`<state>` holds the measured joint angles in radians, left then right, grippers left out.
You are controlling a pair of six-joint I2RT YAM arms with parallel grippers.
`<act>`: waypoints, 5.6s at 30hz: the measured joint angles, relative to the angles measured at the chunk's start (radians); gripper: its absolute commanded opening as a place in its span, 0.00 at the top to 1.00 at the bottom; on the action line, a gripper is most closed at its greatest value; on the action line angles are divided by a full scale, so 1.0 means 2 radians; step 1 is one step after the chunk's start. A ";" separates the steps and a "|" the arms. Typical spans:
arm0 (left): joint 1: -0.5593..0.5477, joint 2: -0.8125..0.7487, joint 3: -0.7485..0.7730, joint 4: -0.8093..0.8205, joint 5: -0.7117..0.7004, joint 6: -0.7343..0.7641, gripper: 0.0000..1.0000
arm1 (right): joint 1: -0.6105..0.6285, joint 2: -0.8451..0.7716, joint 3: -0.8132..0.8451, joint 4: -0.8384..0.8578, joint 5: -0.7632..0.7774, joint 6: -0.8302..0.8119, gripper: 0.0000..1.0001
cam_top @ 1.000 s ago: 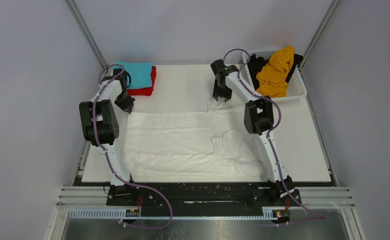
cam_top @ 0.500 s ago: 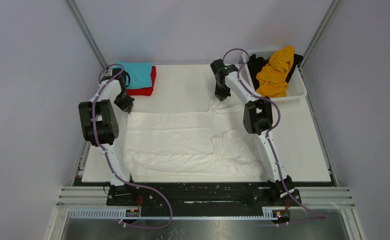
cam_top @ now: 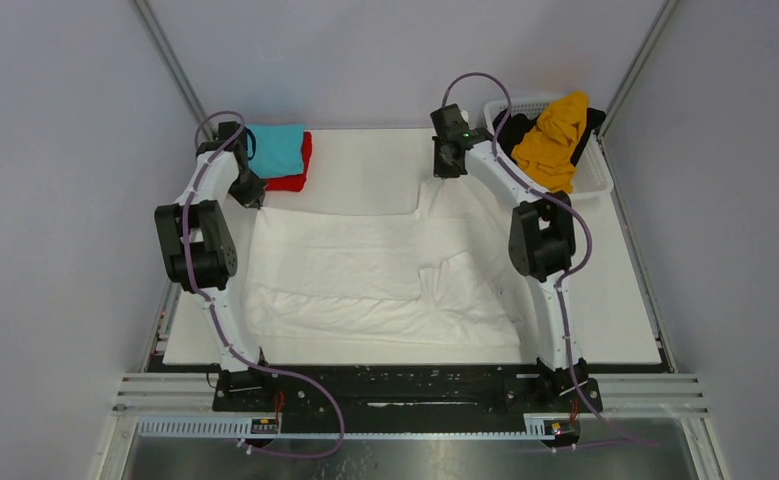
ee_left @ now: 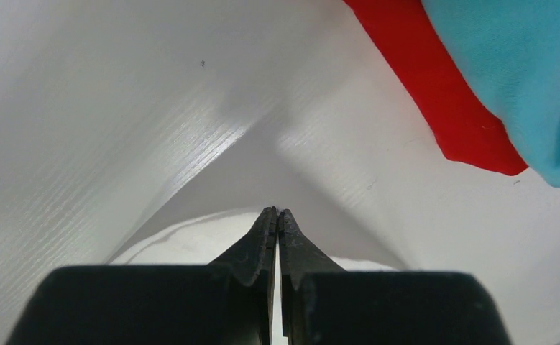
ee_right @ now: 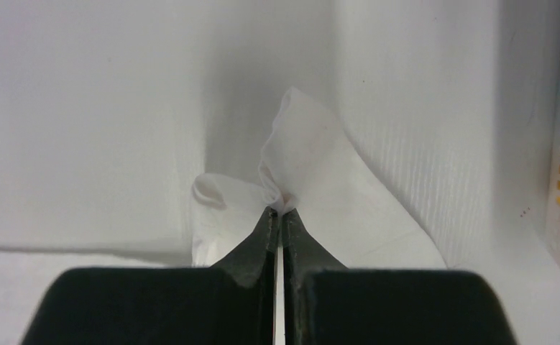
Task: Fold and stack the t-shirts
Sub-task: Grab the side of the flattened tshirt furthest away from the robot with both arms, then fold the other side of the tshirt into a rectangle, then rotate the tshirt 90 degrees
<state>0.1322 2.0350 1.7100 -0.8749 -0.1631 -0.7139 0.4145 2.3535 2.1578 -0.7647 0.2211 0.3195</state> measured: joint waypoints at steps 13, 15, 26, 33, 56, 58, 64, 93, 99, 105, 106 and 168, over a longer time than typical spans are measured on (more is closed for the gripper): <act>0.000 -0.011 -0.068 0.025 0.023 0.005 1.00 | 0.000 -0.114 -0.188 0.135 -0.044 -0.016 1.00; 0.000 -0.023 -0.081 0.030 0.025 0.005 1.00 | 0.000 -0.126 -0.220 0.143 -0.047 -0.014 1.00; 0.000 -0.079 -0.164 0.056 0.030 0.005 1.00 | 0.023 -0.264 -0.409 0.188 -0.058 -0.012 1.00; 0.000 -0.135 -0.212 0.064 0.027 0.003 1.00 | 0.064 -0.390 -0.513 0.200 -0.040 -0.010 1.00; 0.024 -0.224 -0.314 0.085 0.006 -0.001 1.00 | 0.118 -0.621 -0.728 0.173 -0.043 0.048 0.98; 0.025 -0.224 -0.319 0.086 0.004 -0.001 1.00 | 0.124 -0.626 -0.749 0.175 -0.052 0.055 0.97; 0.029 -0.224 -0.319 0.094 0.000 -0.001 1.00 | 0.141 -0.637 -0.808 0.183 -0.101 0.074 0.79; -0.044 -0.274 -0.315 0.080 0.074 -0.023 0.01 | 0.153 -0.696 -0.743 0.153 -0.132 0.105 0.00; -0.064 -0.235 -0.364 0.111 0.097 -0.013 0.01 | 0.153 -0.649 -0.806 0.167 -0.156 0.157 0.00; -0.081 -0.232 -0.411 0.125 0.093 -0.008 0.01 | 0.143 -0.613 -0.824 0.172 -0.143 0.192 0.00; -0.088 -0.235 -0.415 0.130 0.093 -0.008 0.01 | 0.135 -0.594 -0.812 0.172 -0.144 0.192 0.00; -0.488 -0.425 -0.390 0.044 0.105 -0.103 0.01 | 0.010 -0.020 0.057 0.031 -0.214 0.074 0.00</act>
<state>-0.8429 1.1843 0.9306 -0.7860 0.0467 -0.9192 0.4347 2.3135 2.2726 -0.7017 -0.2070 0.4675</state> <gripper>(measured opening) 0.989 0.993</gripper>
